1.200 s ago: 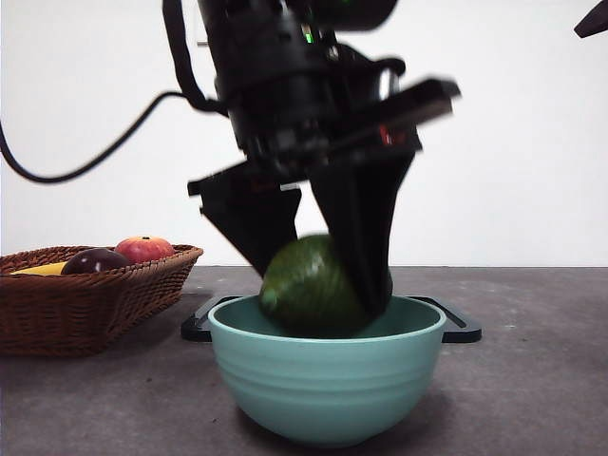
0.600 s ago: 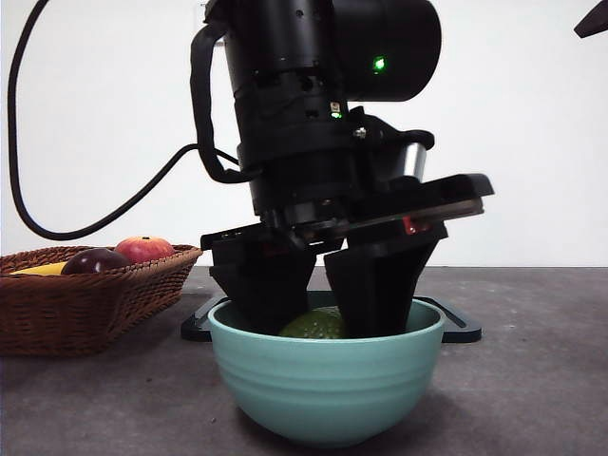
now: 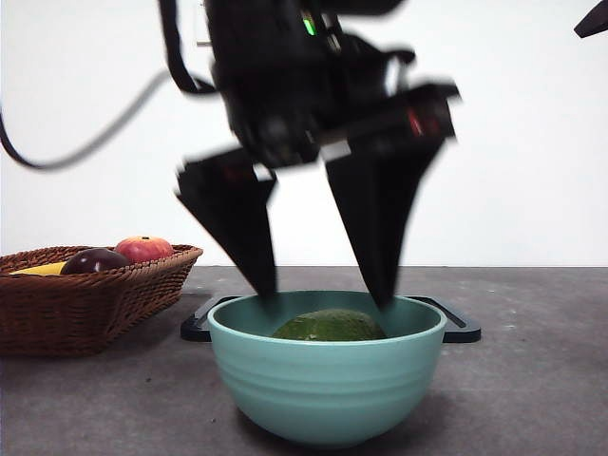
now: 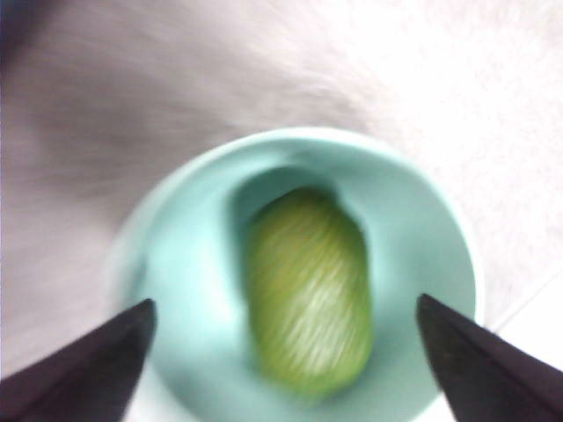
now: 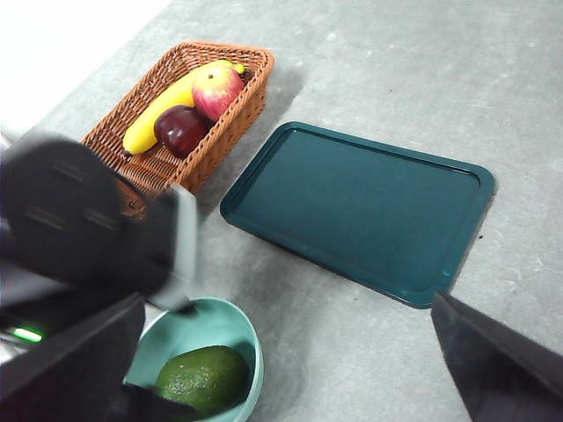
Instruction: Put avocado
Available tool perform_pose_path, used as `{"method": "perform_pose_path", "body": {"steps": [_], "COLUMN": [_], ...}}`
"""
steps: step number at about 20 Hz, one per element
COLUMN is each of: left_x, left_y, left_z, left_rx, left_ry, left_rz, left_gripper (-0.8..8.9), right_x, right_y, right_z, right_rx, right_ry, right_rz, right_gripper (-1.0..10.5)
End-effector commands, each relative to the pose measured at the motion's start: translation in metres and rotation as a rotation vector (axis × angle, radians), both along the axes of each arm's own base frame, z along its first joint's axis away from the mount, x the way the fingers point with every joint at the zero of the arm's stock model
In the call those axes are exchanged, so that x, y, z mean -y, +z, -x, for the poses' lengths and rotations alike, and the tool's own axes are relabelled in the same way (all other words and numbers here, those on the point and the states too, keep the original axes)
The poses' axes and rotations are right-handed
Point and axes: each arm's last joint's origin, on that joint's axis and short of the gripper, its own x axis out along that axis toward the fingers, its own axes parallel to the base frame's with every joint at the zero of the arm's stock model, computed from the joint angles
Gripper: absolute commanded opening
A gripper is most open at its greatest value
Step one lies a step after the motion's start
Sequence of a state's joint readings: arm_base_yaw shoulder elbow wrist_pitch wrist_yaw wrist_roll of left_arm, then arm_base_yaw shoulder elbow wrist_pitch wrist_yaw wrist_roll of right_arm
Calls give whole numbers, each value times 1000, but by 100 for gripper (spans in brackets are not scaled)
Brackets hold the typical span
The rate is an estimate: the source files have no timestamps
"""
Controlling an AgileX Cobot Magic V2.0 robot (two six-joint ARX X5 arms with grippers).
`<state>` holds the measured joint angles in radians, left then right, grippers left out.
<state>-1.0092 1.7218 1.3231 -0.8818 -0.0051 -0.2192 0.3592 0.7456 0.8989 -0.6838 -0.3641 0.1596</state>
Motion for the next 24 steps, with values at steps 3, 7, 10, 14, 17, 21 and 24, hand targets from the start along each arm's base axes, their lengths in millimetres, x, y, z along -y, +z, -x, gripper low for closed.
{"method": "perform_pose_path", "body": {"steps": [3,7,10,14,17,21,24], "left_x": [-18,-46,-68,-98,-122,-159,-186], "left_y": [48,85,109,129,133,112,94], "left_z": [11,28,41,56,70,93,110], "left_rx": [140,187,251,368,433,471,459], "left_ry": [-2,3,3,41,66,72,132], "left_rz": [56,131,190,214,270,333,384], "left_gripper": [625,623,623,621,621,621,622], "right_x": [-1,-1,-1,-1,-1,-1,-1], "right_y": [6,6,6,5,5,5,5], "right_z": [0,0,0,0,0,0,0], "right_rx": [29,29,27,20,20,19,19], "right_ry": [8,9,9,9,9,9,9], "right_rz": [0,0,0,3,3,3,3], "right_gripper": [522,522,522,522,522,522,522]}}
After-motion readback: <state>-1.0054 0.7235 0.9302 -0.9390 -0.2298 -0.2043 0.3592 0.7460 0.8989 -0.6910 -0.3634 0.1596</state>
